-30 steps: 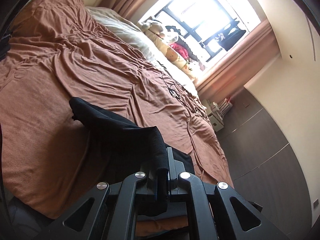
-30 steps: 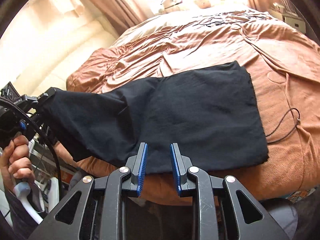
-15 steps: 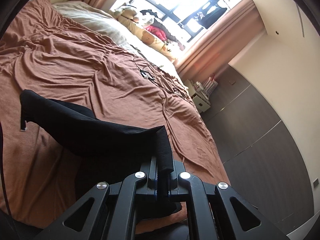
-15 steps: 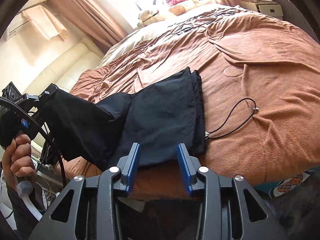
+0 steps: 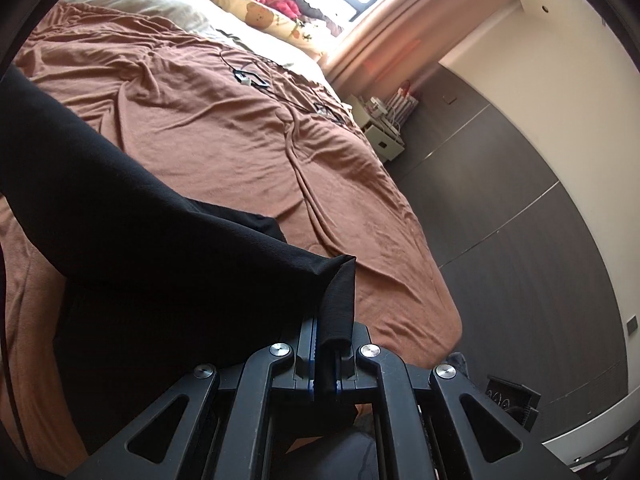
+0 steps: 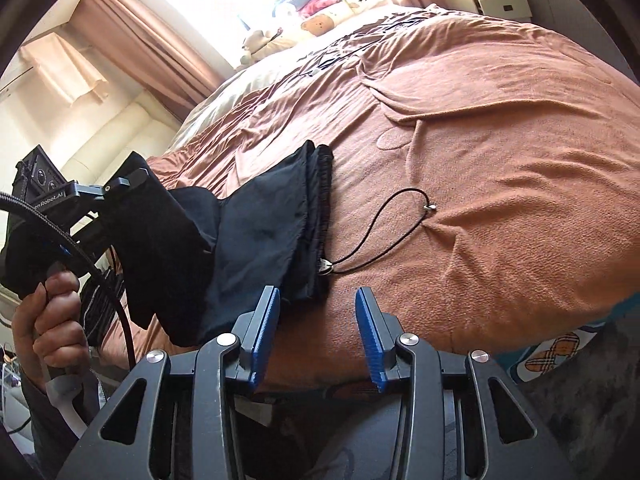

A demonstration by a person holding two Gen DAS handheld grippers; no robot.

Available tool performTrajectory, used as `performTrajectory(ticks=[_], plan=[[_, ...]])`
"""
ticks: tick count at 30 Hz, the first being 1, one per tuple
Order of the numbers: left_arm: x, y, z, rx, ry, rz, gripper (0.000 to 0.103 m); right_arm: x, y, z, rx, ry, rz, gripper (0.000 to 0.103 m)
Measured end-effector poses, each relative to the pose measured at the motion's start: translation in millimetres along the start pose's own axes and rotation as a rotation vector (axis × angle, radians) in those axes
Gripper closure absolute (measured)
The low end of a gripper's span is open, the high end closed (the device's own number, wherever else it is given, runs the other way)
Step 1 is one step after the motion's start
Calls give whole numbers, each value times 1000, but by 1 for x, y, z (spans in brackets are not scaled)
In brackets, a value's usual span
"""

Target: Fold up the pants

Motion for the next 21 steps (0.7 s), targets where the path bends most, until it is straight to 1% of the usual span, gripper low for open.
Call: performTrajectory(ticks=[5, 10, 14, 21], plan=[[-37, 13, -2, -8, -1, -84, 97, 5, 3, 12, -28, 12, 3, 66], [-61, 32, -5, -24, -9, -165, 97, 1, 2, 23, -49, 18, -8, 66], [-67, 47, -7, -30, -3, -211, 97, -2, 0, 23, -58, 18, -14, 66], [-62, 66, -5, -26, 28, -237, 97, -2, -6, 16, -45, 11, -13, 66]])
Point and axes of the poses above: each gripper's, at about its wrist camera, not at the fingertips, and x roughly against the way its jaws point, z to its right, y to its underside, the point moved 9 cm from there along -x, roughly the way its jaws point, and after that the axes turned 11 degrees about -z, right-handed, at the moved point
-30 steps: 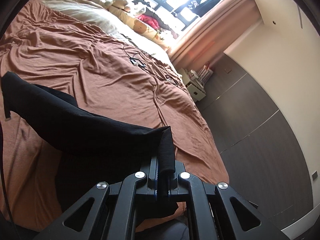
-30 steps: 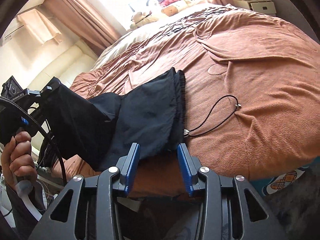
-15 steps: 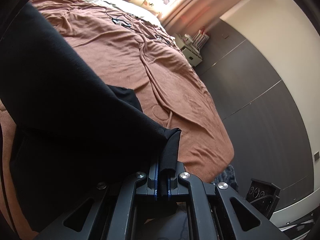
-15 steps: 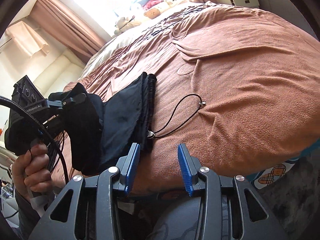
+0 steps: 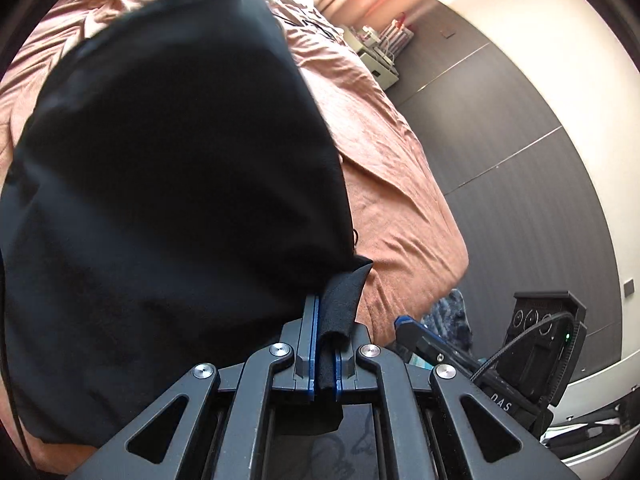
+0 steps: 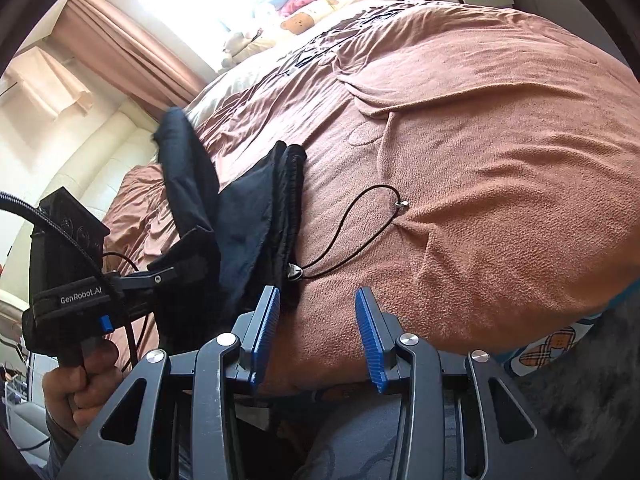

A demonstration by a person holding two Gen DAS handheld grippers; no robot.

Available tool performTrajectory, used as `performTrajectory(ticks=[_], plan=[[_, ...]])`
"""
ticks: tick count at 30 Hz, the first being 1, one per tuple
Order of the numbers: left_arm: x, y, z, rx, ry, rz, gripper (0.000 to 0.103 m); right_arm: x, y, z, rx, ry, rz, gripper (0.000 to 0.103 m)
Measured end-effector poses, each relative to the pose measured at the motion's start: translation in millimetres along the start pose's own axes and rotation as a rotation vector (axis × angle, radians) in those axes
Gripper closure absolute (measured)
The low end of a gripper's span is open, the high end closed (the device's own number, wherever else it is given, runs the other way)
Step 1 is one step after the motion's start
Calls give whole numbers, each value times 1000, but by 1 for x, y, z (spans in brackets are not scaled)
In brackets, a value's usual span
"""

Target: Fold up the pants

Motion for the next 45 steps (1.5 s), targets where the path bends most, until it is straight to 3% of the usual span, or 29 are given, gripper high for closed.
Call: performTrajectory(ticks=[12, 15, 17, 20, 31, 33, 34, 35, 43, 45], plan=[[7, 21, 1, 9, -2, 1, 96, 14, 10, -18, 30, -11, 17, 66], [9, 26, 3, 18, 29, -11, 80, 15, 13, -22, 26, -20, 15, 66], [15, 30, 4, 29, 32, -2, 60, 16, 14, -25, 26, -31, 14, 66], [29, 34, -2, 35, 31, 37, 53, 14, 15, -29, 24, -44, 8, 66], [80, 36, -61, 115, -89, 129, 53, -29, 15, -47, 6, -94, -82, 66], [87, 34, -74, 137, -101, 137, 53, -35, 17, -49, 19, -96, -90, 73], [91, 34, -81, 146, -107, 142, 53, -38, 18, -50, 30, -95, -100, 90], [94, 34, -88, 157, -116, 146, 53, -43, 20, -49, 35, -85, -119, 100], [112, 33, -149, 254, -178, 166, 53, -62, 32, -29, 1, -16, -203, 101], [113, 33, -159, 269, -186, 168, 53, -55, 28, -31, 2, -34, -191, 101]])
Point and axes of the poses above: each gripper's, at about its wrist camera, not at the fingertips, and x roughly against the way its jaws point, z to its right, y to its underside, the point moved 9 cm from there along -x, roughly the way its jaws point, and after that the axes turned 11 degrees about -z, right-handed, at the moved point
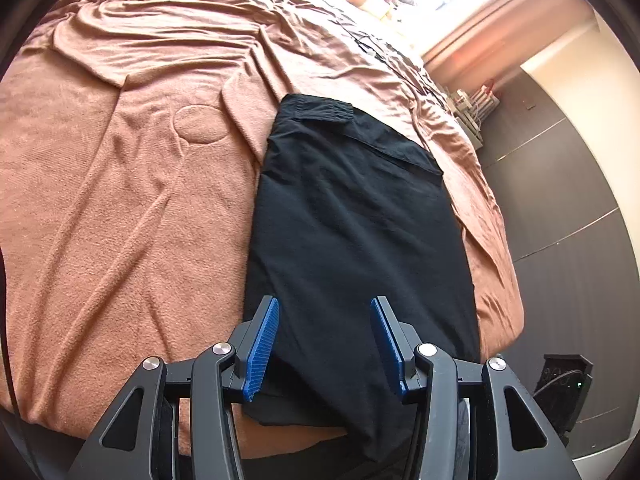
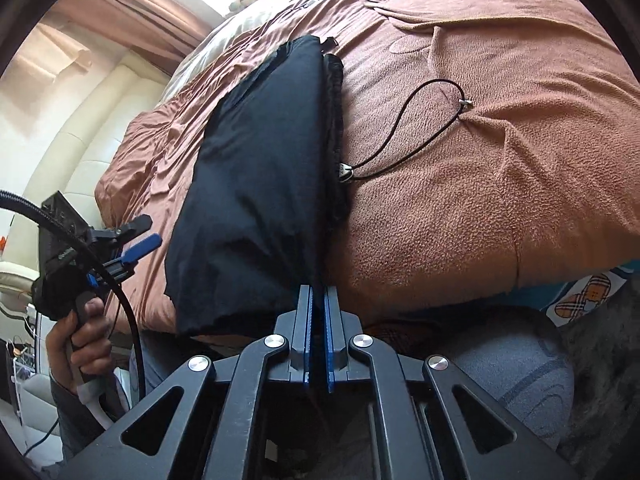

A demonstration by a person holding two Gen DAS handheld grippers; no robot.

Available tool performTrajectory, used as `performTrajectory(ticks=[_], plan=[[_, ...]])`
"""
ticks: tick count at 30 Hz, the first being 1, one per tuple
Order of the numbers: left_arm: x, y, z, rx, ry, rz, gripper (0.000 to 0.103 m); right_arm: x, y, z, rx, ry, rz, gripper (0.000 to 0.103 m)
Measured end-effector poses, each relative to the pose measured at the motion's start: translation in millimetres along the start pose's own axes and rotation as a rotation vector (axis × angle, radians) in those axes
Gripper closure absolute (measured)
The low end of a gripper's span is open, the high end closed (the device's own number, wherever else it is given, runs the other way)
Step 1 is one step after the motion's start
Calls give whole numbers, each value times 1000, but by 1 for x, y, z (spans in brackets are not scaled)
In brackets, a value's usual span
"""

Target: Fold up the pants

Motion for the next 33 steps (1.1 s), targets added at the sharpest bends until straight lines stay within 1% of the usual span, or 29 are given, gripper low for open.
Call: performTrajectory(ticks=[1, 3, 4, 5, 6, 7, 11, 15, 16, 17, 18, 19, 22, 23, 24, 26, 27, 28, 29, 33], plan=[[-1, -1, -4, 8, -2, -1, 53, 6, -3, -2, 4, -14, 11, 99], [-3, -3, -11, 25, -5, -5, 53, 16, -9, -5, 24, -17, 32, 85], [-4, -3, -14, 31, -6, -6, 53, 22, -14, -7, 35, -15, 57, 67], [-5, -3, -16, 36, -8, -8, 53, 27, -19, -9, 43, -16, 80, 46], [-6, -4, -19, 40, -9, -10, 53, 30, -23, -10, 47, -16, 100, 41], [-7, -4, -20, 44, -10, -12, 53, 33, -28, -10, 49, -14, 116, 40], [-14, -3, -26, 53, -7, -27, 53, 25, -44, -7, 43, -8, 125, 40], [-24, 1, -30, 71, 10, -52, 53, 4, -52, -2, 26, -4, 97, 40], [-26, 2, -31, 74, 19, -61, 53, -3, -54, 0, 18, 2, 87, 44], [-28, 4, -31, 76, 29, -68, 53, -11, -58, 0, 10, 4, 75, 54], [-28, 5, -31, 76, 38, -71, 53, -17, -58, 1, -2, -4, 59, 59], [-28, 6, -32, 75, 46, -72, 53, -24, -58, 3, -25, -20, 40, 62], [-29, 12, -32, 77, 74, -86, 53, -36, -58, 5, -76, -77, 28, 62], [-30, 14, -32, 78, 91, -94, 55, -39, -58, 6, -91, -102, 27, 66], [-30, 17, -33, 79, 100, -99, 57, -41, -58, 7, -108, -126, 25, 66], [-30, 19, -35, 73, 80, -104, 79, -43, -57, 8, -126, -141, 36, 68], [-29, 20, -36, 72, 83, -106, 84, -43, -57, 7, -127, -141, 42, 69], [-27, 20, -35, 75, 100, -105, 92, -44, -57, 7, -127, -139, 44, 71], [-23, 20, -35, 72, 108, -101, 93, -44, -56, 5, -125, -137, 44, 74], [-5, 20, -32, 33, 93, -86, 93, -42, -53, 1, -124, -131, 43, 77]])
Point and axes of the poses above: each gripper's, at about its wrist camera, not at the fingertips, and x roughly against the way its jaws point, z to its right, y to its underside, the point moved 9 cm from there along -x, roughly the way its jaws point, and after that the axes turned 11 degrees about -z, right-handed, at the moved point
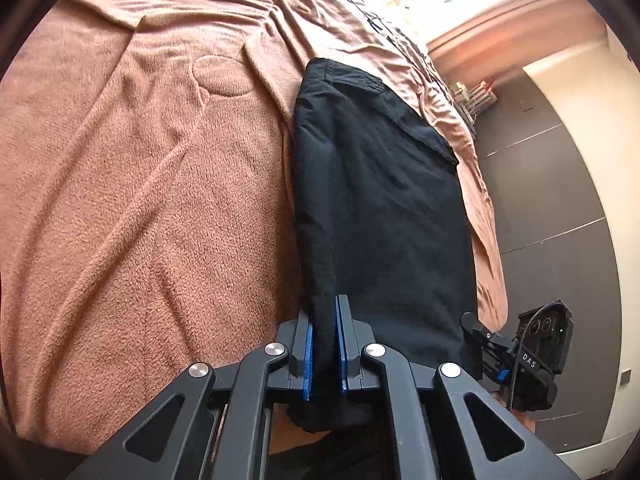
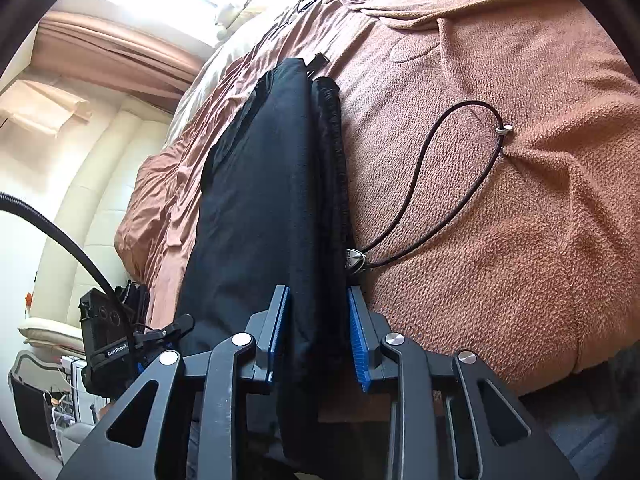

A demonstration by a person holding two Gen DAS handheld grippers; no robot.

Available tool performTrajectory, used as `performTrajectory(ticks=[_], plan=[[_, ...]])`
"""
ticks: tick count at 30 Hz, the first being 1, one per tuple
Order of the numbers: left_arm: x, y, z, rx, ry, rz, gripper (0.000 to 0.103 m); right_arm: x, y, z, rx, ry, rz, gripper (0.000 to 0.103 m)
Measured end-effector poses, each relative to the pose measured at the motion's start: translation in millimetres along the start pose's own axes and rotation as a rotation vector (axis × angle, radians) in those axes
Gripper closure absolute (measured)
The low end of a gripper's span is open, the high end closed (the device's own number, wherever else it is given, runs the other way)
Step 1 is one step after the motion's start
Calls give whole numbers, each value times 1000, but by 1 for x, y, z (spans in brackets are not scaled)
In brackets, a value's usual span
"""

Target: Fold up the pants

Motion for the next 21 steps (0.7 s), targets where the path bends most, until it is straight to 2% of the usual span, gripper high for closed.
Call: performTrajectory(ticks=[9, 13, 16, 21], plan=[[27, 5, -19, -4, -49, 3, 93, -3, 23, -25, 65, 46, -43, 81], [33, 9, -27, -3, -62, -8, 93, -5, 25, -31, 85, 43, -70, 83], [34, 6, -28, -6, -103, -22, 90, -6, 26, -34, 98, 58, -107, 83], [36, 0, -31, -9, -123, -22, 89, 6, 20, -37, 122, 84, -103, 82]])
Point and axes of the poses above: each gripper's, at about its wrist camera, not at the fingertips, and x roughly against the way its jaws point, z to its right, y to its underside, the point moved 9 cm from there along -x, roughly the way its jaws point, and after that the axes turned 11 degrees about -z, right-handed, at the moved point
